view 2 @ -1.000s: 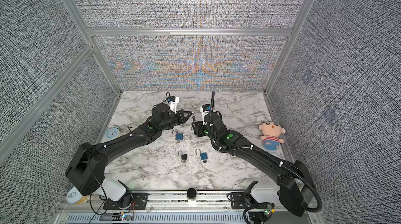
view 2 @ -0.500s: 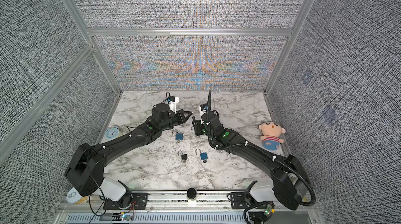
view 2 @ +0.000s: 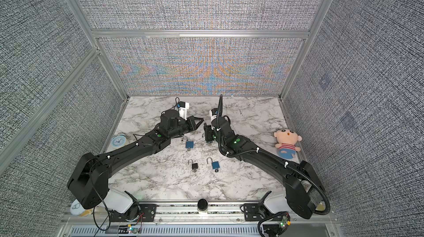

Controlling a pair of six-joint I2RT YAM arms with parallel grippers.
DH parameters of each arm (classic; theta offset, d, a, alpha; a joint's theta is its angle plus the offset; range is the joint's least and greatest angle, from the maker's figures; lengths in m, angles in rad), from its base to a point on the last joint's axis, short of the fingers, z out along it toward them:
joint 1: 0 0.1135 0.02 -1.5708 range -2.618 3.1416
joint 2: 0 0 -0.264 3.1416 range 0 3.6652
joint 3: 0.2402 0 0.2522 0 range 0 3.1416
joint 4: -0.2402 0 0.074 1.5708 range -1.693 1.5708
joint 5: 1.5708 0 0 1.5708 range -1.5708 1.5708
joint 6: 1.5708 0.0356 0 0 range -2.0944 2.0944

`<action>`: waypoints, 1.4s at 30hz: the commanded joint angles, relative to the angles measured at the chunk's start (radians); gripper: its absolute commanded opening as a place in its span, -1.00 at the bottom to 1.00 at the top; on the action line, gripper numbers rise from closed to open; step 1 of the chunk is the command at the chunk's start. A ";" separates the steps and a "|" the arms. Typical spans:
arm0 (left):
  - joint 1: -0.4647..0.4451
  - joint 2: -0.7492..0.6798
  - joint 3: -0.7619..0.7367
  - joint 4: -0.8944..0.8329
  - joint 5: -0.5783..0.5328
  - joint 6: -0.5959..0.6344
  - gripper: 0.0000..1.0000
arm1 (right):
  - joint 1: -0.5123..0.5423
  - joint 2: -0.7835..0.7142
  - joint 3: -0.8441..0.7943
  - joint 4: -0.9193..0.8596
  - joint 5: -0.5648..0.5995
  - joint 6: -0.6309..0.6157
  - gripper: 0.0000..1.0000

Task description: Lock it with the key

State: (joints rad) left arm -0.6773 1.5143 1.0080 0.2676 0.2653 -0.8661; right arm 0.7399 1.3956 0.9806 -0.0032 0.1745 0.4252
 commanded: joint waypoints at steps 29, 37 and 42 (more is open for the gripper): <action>-0.002 -0.037 -0.011 0.022 -0.004 0.011 -1.00 | -0.028 -0.042 -0.004 0.004 -0.058 0.028 -1.00; -0.001 -0.056 -0.003 -0.009 -0.046 0.060 -0.60 | -0.074 -0.086 -0.015 -0.029 -0.211 0.044 -1.00; 0.004 -0.090 -0.026 -0.001 -0.092 0.089 -0.06 | -0.120 -0.114 -0.012 -0.081 -0.343 0.026 -1.00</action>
State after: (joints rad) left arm -0.6758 1.4418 0.9909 0.2607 0.2070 -0.8154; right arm 0.6334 1.2938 0.9672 -0.0570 -0.0711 0.4511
